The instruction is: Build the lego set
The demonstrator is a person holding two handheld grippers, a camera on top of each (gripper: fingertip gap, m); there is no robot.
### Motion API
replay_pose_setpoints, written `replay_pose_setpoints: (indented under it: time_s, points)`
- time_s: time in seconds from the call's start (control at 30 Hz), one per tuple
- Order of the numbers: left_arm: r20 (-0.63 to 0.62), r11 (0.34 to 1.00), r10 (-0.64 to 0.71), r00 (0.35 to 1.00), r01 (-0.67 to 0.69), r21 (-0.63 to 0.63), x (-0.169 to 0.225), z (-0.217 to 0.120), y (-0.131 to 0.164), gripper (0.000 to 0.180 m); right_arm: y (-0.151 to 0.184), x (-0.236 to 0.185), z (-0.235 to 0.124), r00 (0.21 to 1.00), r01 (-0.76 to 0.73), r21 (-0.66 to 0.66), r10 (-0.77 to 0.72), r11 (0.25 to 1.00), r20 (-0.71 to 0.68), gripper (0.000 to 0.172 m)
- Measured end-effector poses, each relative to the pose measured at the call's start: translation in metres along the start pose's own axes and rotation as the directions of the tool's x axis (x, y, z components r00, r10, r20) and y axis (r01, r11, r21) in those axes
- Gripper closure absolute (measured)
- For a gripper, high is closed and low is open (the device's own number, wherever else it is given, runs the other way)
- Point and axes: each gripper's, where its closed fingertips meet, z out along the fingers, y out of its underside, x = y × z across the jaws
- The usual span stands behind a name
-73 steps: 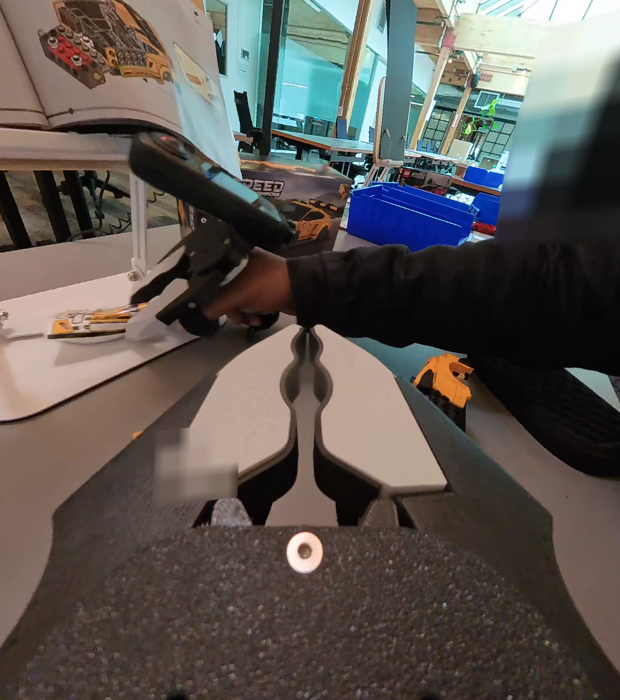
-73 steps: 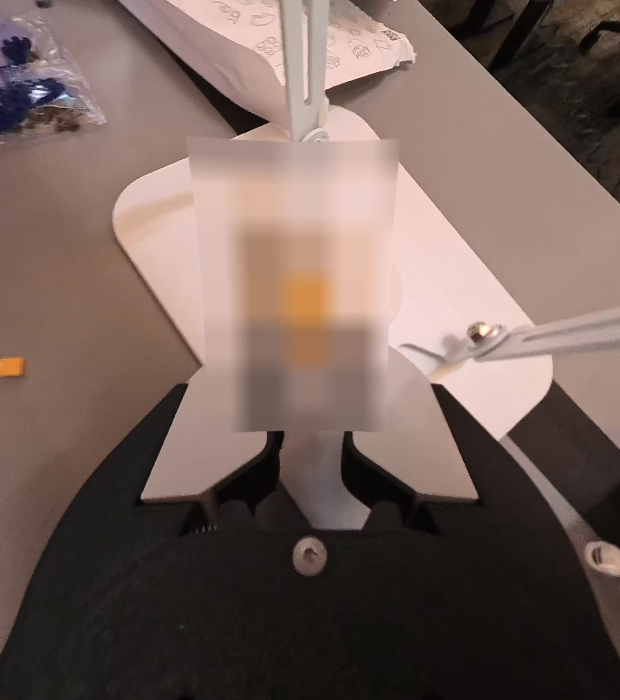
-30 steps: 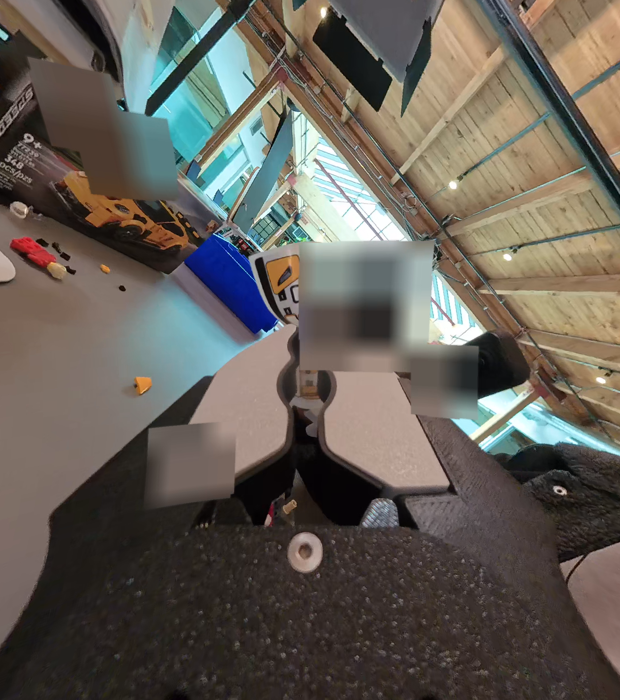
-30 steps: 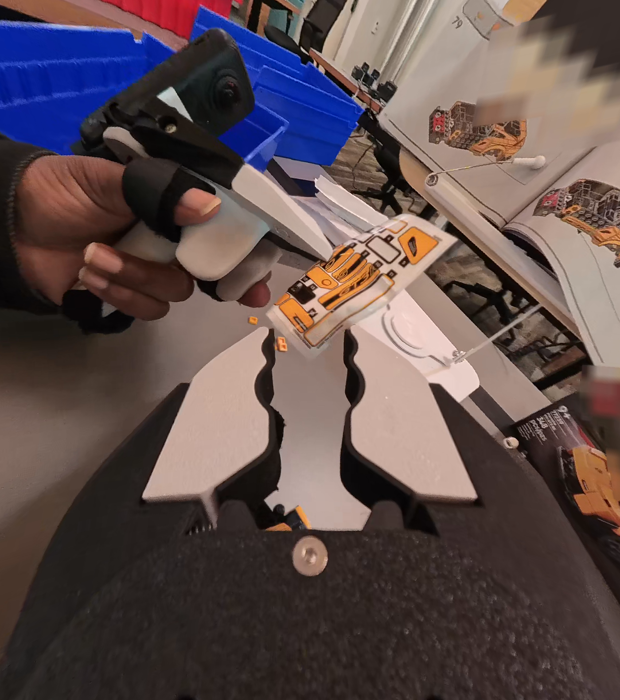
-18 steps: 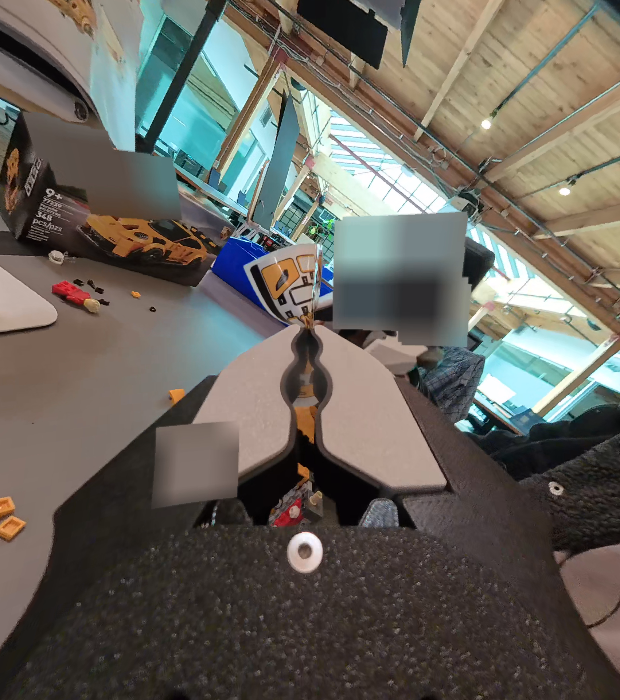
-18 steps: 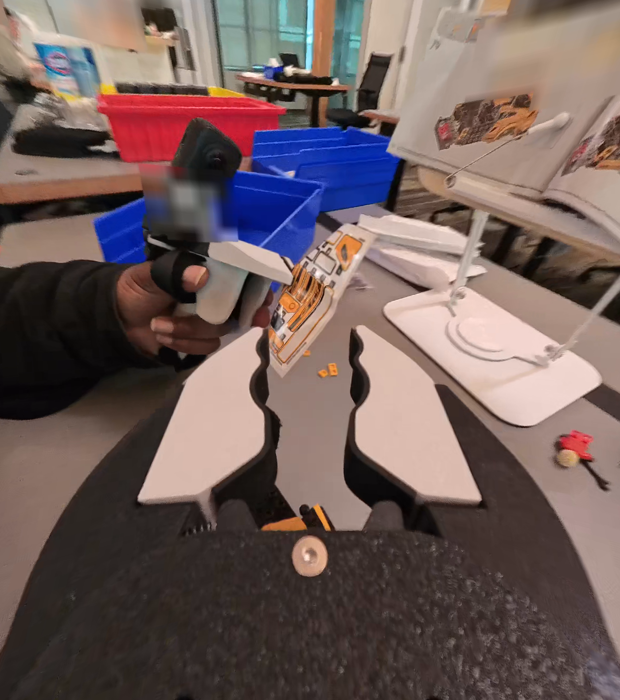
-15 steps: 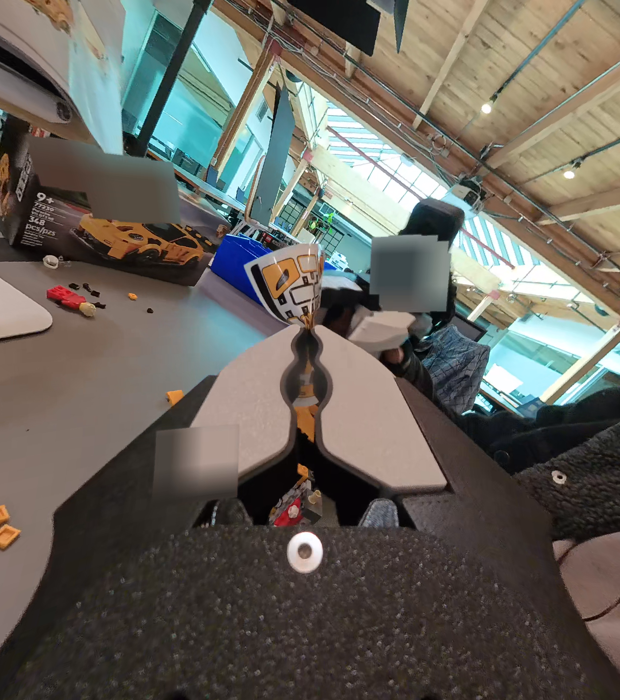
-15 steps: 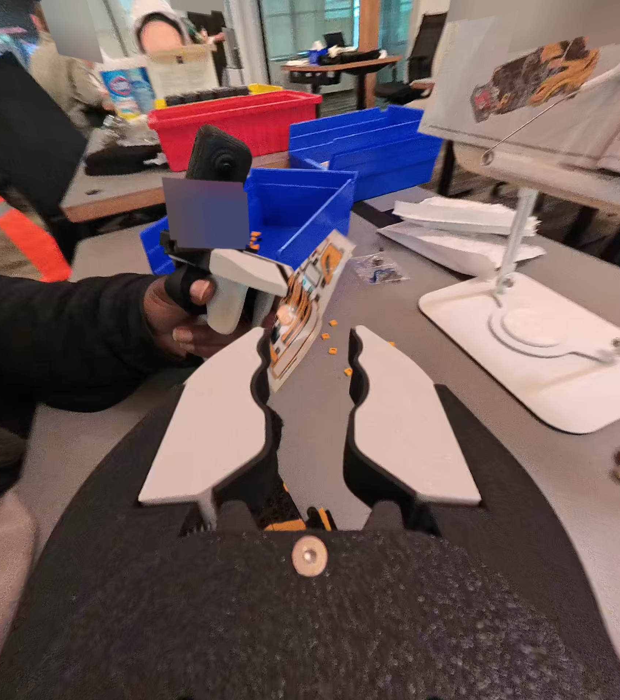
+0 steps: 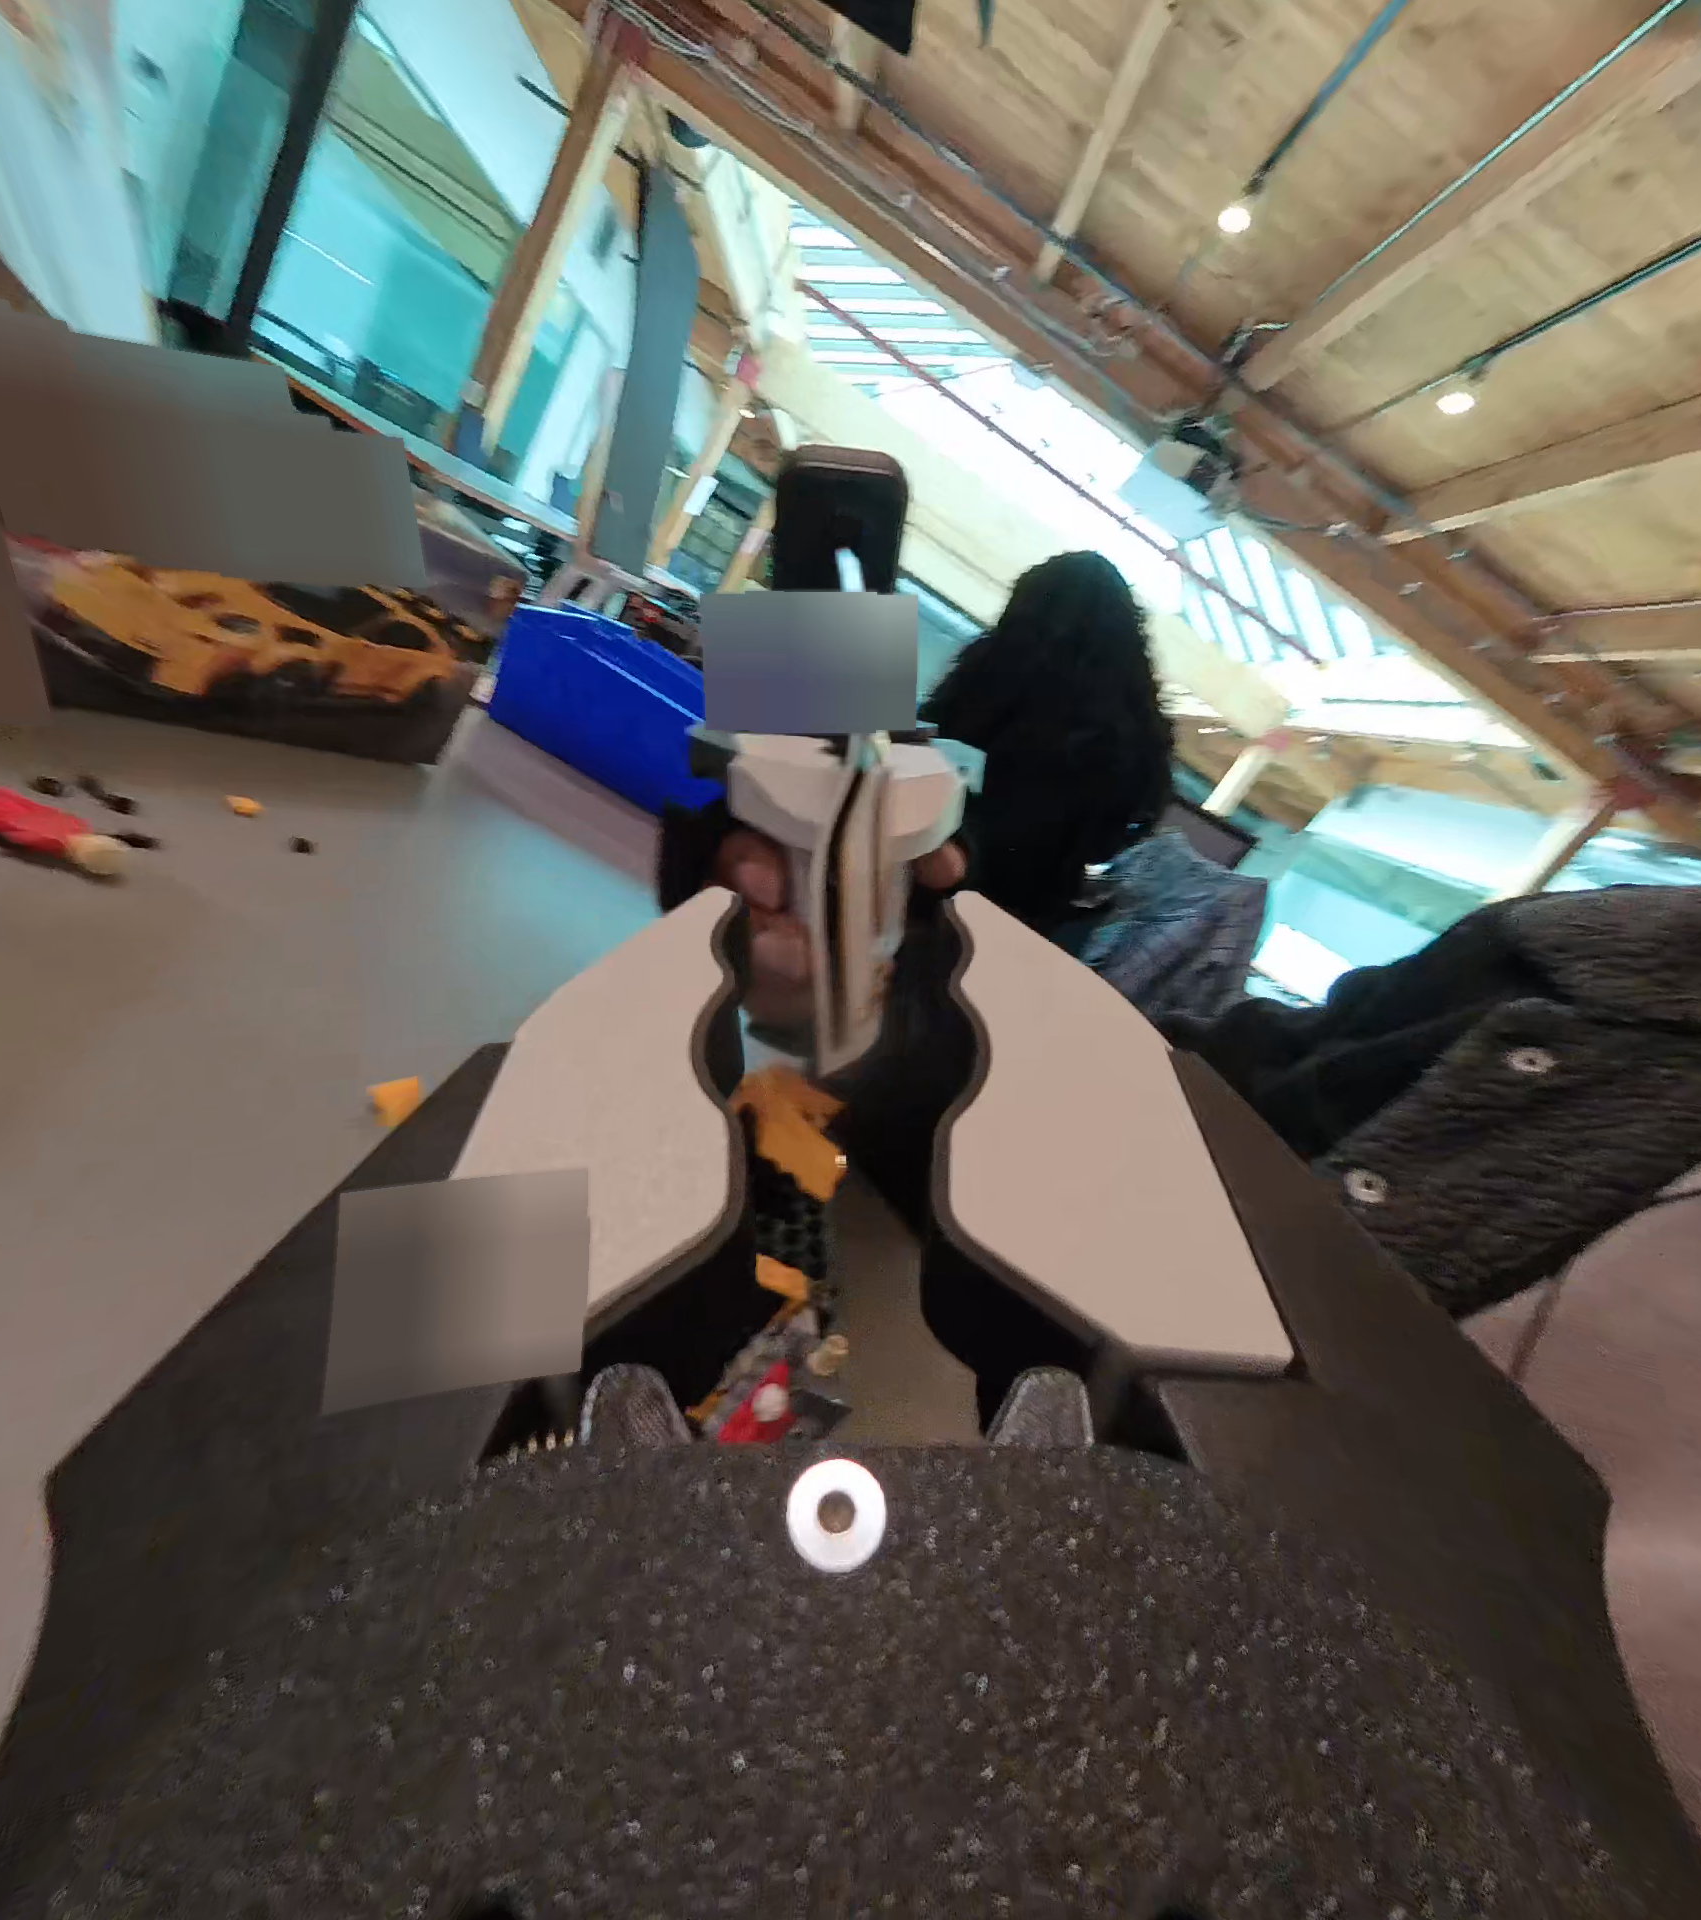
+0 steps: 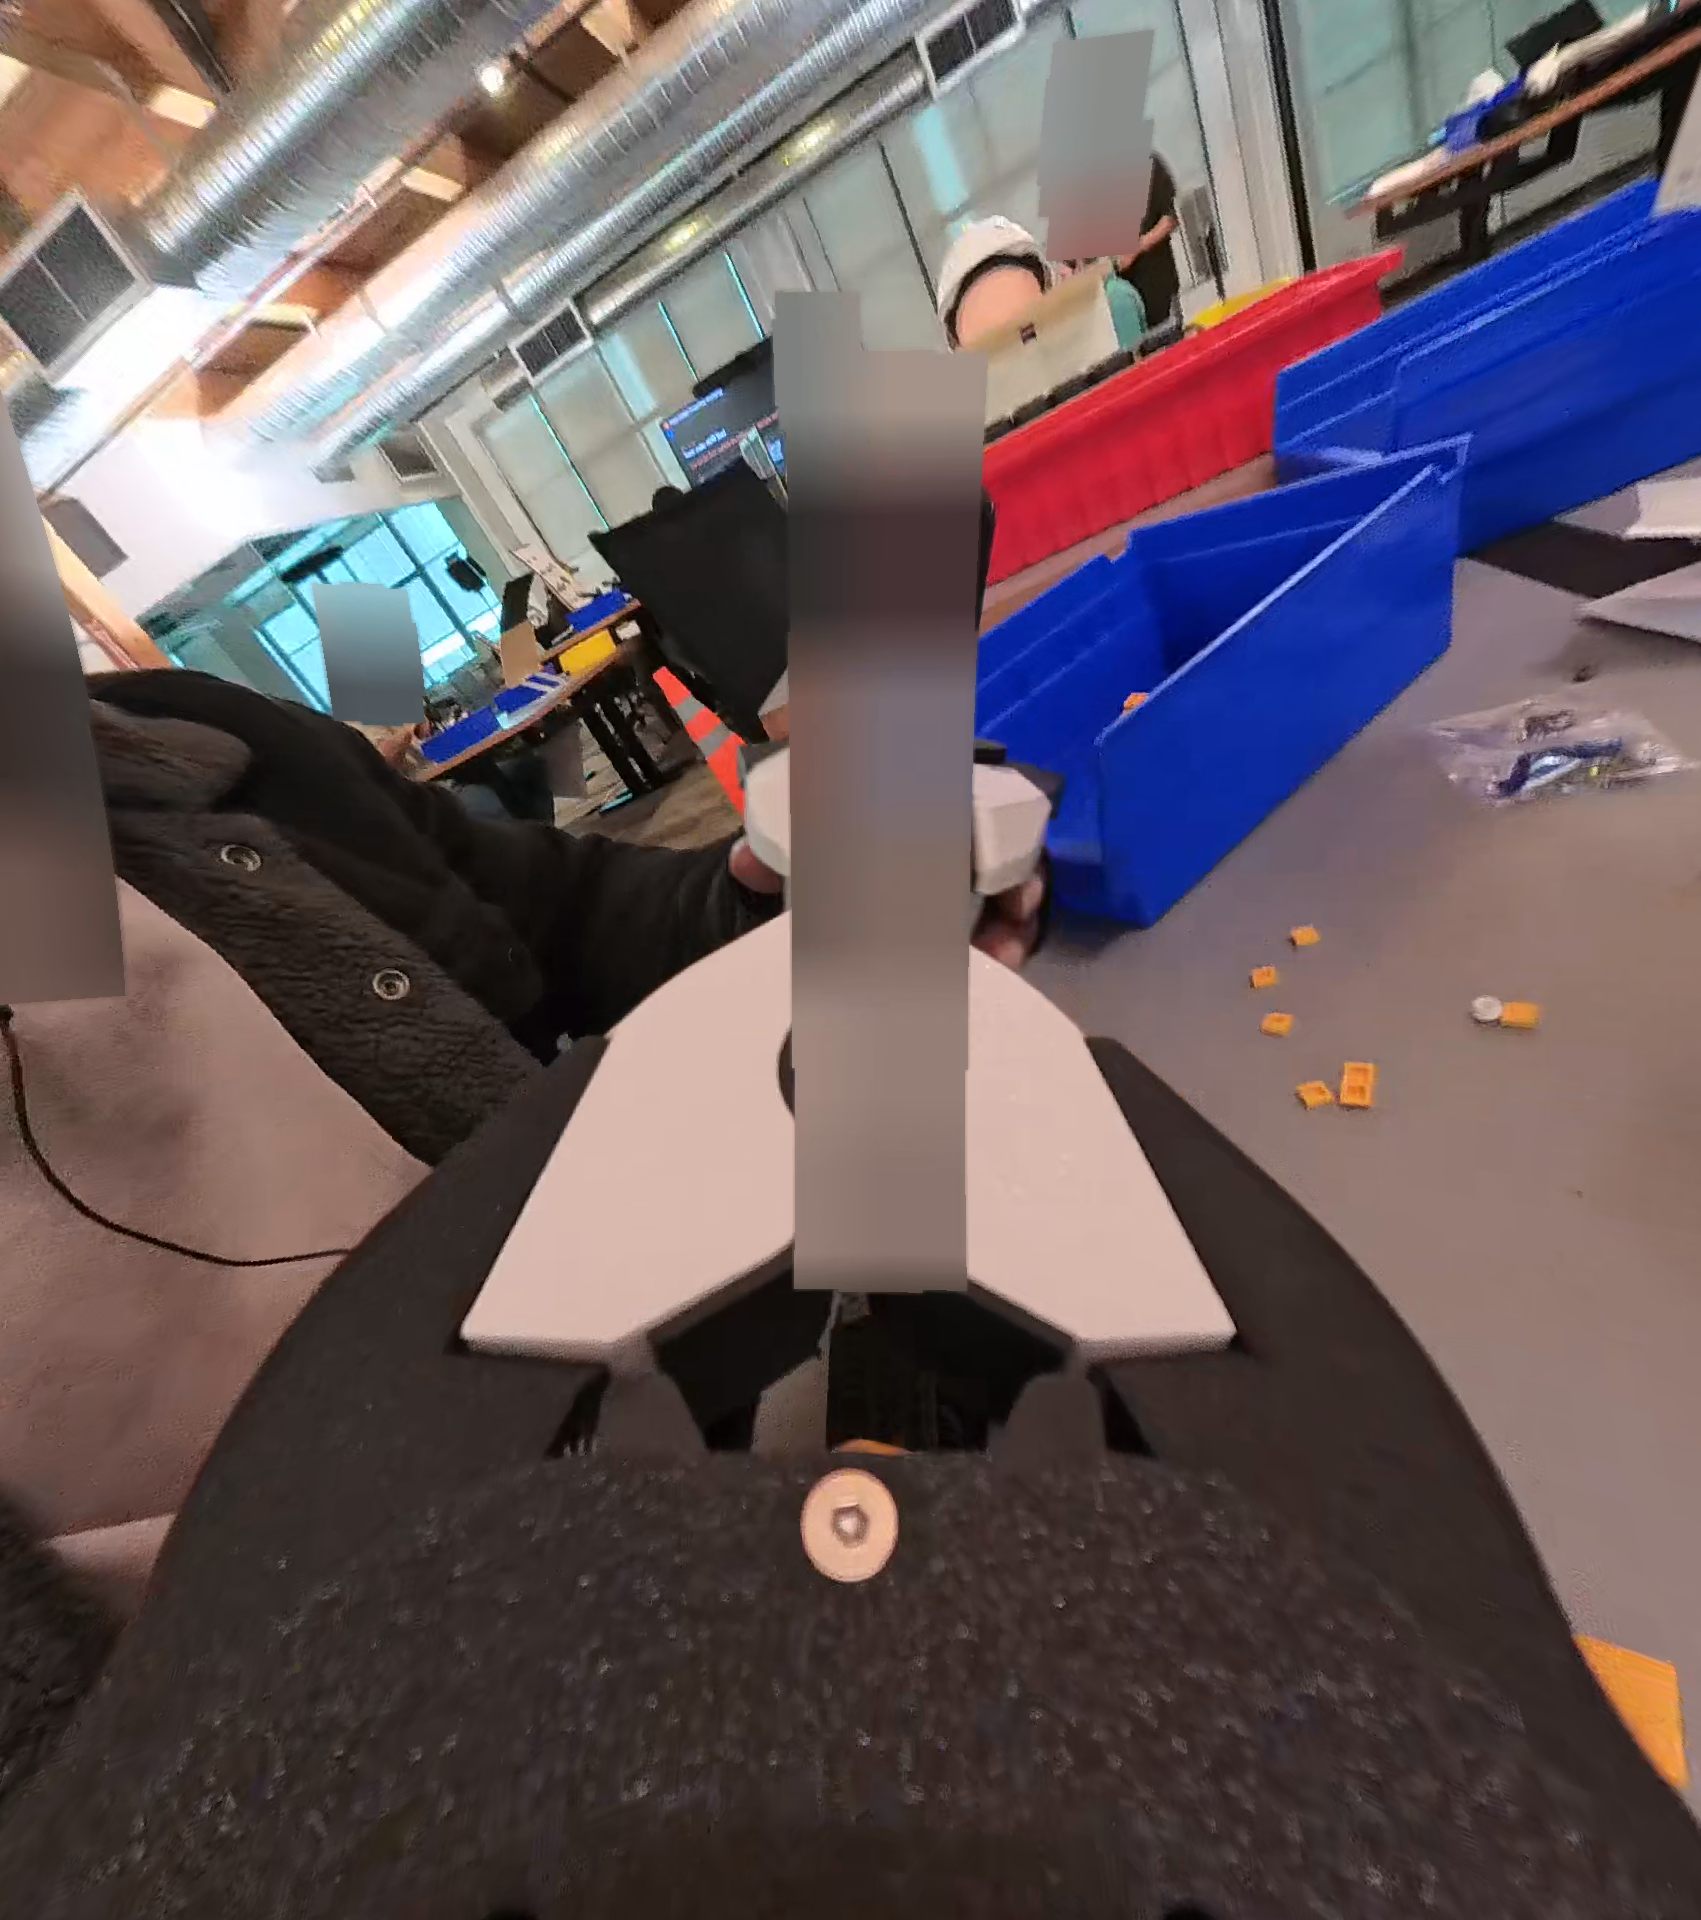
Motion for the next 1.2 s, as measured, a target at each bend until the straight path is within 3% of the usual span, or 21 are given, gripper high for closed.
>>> replay_pose_setpoints:
  time_s: [0.1, 0.27, 0.73, 0.97, 1.2]
  points:
    - [-0.015, 0.999, 0.005, 1.0, -0.006, -0.048, 0.005, 0.001, 0.007, 0.18, 0.007, 0.005, 0.004, 0.999, -0.042, -0.025, 0.042, 0.999, -0.01, 0.172]
    - [0.047, 0.996, -0.04, 0.998, 0.044, -0.077, -0.006, -0.002, 0.009, 0.18, 0.009, 0.013, 0.005, 0.996, -0.048, -0.038, 0.045, 0.998, -0.071, 0.172]
    - [-0.009, 0.966, -0.26, 0.966, 0.26, -0.009, -0.014, -0.007, 0.005, 0.18, 0.007, 0.012, 0.004, 0.995, -0.031, -0.017, 0.029, 0.999, -0.095, 0.168]
    - [-0.017, 0.96, -0.28, 0.96, 0.28, -0.003, -0.015, -0.007, 0.004, 0.18, 0.011, 0.014, 0.006, 0.993, -0.01, -0.04, 0.005, 0.999, -0.117, 0.164]
    - [-0.022, 0.959, -0.284, 0.959, 0.284, -0.002, -0.014, -0.007, 0.004, 0.18, 0.011, 0.014, 0.005, 0.993, 0.009, -0.036, -0.013, 0.999, -0.119, 0.17]
